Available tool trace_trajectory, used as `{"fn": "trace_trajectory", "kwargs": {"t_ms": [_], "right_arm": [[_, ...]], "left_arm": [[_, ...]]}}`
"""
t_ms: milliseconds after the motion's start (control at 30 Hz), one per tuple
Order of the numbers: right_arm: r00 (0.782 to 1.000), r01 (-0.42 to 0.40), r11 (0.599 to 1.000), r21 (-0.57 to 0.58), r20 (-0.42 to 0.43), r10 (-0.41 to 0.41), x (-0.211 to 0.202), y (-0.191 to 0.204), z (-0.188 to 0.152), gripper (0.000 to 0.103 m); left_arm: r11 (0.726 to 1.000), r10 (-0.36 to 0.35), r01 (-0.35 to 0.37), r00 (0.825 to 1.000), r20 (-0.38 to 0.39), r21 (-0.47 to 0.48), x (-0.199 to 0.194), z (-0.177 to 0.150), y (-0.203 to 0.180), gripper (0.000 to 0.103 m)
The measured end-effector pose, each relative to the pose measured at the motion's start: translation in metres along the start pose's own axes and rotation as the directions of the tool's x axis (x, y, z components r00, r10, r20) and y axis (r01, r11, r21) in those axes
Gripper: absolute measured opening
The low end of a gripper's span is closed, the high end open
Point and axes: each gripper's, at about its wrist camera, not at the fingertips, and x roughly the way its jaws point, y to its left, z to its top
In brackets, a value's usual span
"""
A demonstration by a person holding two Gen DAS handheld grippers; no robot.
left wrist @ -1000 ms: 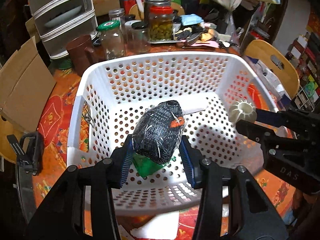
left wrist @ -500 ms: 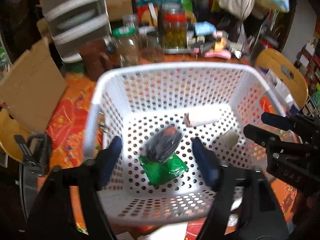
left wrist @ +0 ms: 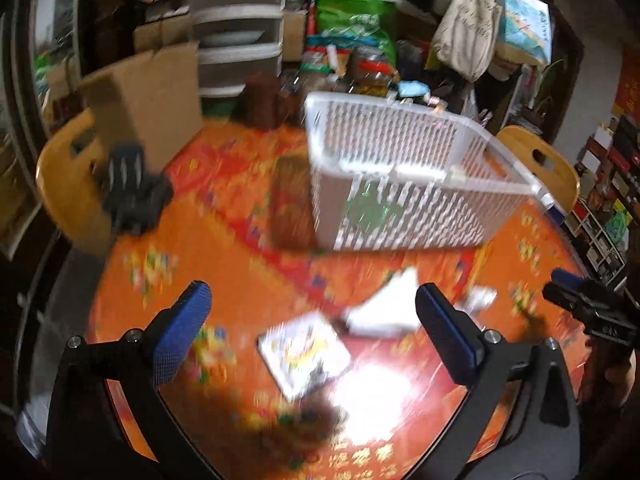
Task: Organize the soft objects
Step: 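Grasp the white folded towel with the left tool while the right tool grasps the foil ball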
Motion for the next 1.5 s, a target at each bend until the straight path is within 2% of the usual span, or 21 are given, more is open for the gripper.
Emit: {"fn": "trace_trajectory", "kwargs": {"t_ms": [133, 267, 367, 500, 700, 800, 867, 1033, 1067, 1200, 1433, 1500], "right_arm": [[1.000, -0.009, 1.000, 0.009, -0.026, 0.009, 0.017, 0.005, -0.026, 0.083], [0.999, -0.017, 1.000, 0.006, -0.034, 0.017, 0.024, 0.008, -0.028, 0.083], [1.000, -0.026, 1.000, 0.016, -0.018, 0.026, 0.026, 0.007, -0.026, 0.082], [0.999, -0.033, 0.999, 0.015, -0.021, 0.034, 0.031, 0.007, -0.023, 0.077], [0.999, -0.047, 0.999, 0.026, -0.021, 0.048, 0.034, 0.005, -0.024, 0.074], [0.999, -0.042, 0.999, 0.023, -0.025, 0.043, 0.035, 0.005, -0.023, 0.074], [0.999, -0.035, 0.999, 0.016, -0.030, 0.036, 0.036, 0.006, -0.023, 0.074], [0.998, -0.028, 1.000, -0.008, -0.050, 0.027, 0.042, 0.011, -0.017, 0.072], [0.998, -0.018, 1.000, -0.012, -0.058, 0.018, 0.044, 0.012, -0.015, 0.068], [0.996, -0.006, 1.000, -0.017, -0.092, 0.005, 0.057, 0.013, -0.009, 0.054], [0.993, -0.001, 0.999, -0.051, -0.121, -0.005, 0.074, 0.024, 0.001, 0.048], [0.991, 0.000, 0.998, -0.056, -0.132, -0.008, 0.078, 0.025, 0.001, 0.040]], "left_arm": [[0.998, -0.065, 0.065, 0.996, -0.061, -0.010, 0.027, -0.032, -0.007, 0.101], [0.997, -0.042, 0.049, 0.994, -0.097, 0.061, 0.047, -0.040, -0.030, 0.101], [0.994, -0.051, 0.062, 0.992, -0.116, 0.089, 0.064, -0.035, -0.051, 0.101], [0.989, -0.007, 0.025, 0.992, -0.125, 0.146, 0.089, -0.034, -0.076, 0.101], [0.989, 0.000, 0.021, 0.990, -0.140, 0.145, 0.105, -0.033, -0.083, 0.097], [0.989, 0.004, 0.016, 0.990, -0.138, 0.145, 0.107, -0.033, -0.080, 0.088], [0.990, 0.001, 0.020, 0.990, -0.144, 0.141, 0.110, -0.034, -0.078, 0.072], [0.986, 0.004, 0.015, 0.993, -0.115, 0.164, 0.110, -0.037, -0.082, 0.051], [0.986, 0.002, 0.016, 0.995, -0.103, 0.166, 0.108, -0.037, -0.083, 0.046], [0.990, -0.034, 0.047, 0.995, -0.093, 0.136, 0.105, -0.035, -0.077, 0.039], [0.991, -0.087, 0.095, 0.992, -0.095, 0.089, 0.104, -0.033, -0.066, 0.038], [0.991, -0.096, 0.104, 0.991, -0.096, 0.082, 0.104, -0.033, -0.065, 0.038]]}}
